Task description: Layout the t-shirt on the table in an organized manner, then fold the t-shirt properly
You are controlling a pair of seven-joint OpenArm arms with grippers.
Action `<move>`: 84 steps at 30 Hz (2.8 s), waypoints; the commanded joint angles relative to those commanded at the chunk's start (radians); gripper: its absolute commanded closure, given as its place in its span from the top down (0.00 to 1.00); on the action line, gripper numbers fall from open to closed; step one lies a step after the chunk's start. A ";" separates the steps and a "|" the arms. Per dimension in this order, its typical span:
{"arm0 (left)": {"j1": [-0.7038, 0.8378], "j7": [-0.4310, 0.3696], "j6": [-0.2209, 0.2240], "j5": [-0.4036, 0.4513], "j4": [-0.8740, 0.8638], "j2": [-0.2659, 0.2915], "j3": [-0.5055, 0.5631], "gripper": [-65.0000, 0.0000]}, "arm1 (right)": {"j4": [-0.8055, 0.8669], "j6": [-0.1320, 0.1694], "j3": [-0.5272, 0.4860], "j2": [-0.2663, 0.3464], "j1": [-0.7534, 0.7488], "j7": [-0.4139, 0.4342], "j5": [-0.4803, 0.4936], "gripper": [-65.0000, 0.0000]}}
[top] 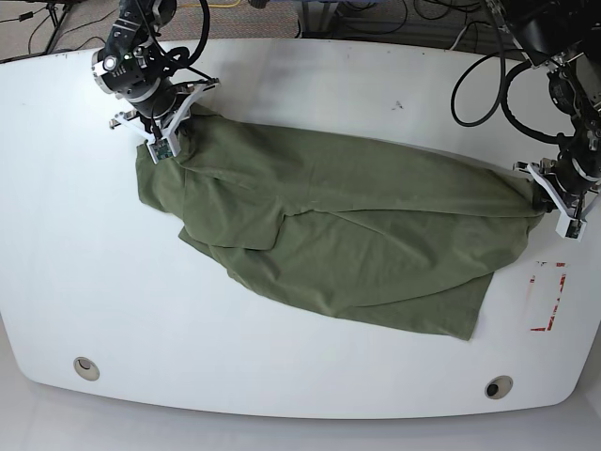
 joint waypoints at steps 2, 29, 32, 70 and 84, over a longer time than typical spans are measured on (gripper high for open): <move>0.002 0.000 0.000 0.002 0.000 0.000 -0.002 0.00 | 0.000 0.000 -0.002 -0.003 -0.005 0.000 0.000 0.14; 0.000 0.000 0.000 -0.002 0.006 0.000 -0.002 0.00 | -0.003 0.000 0.006 -0.034 0.000 0.006 -0.006 0.00; -0.003 0.000 0.000 -0.018 0.008 0.000 -0.026 0.00 | 0.002 0.000 0.006 -0.034 0.017 0.006 -0.005 0.00; -0.738 0.092 0.000 -0.114 -0.009 0.008 0.046 0.00 | -0.003 0.000 -0.160 0.330 0.858 -0.078 -0.008 0.00; -1.079 0.087 0.000 -0.112 -0.195 -0.020 0.094 0.00 | -0.069 0.000 -0.322 0.433 1.261 -0.147 -0.006 0.00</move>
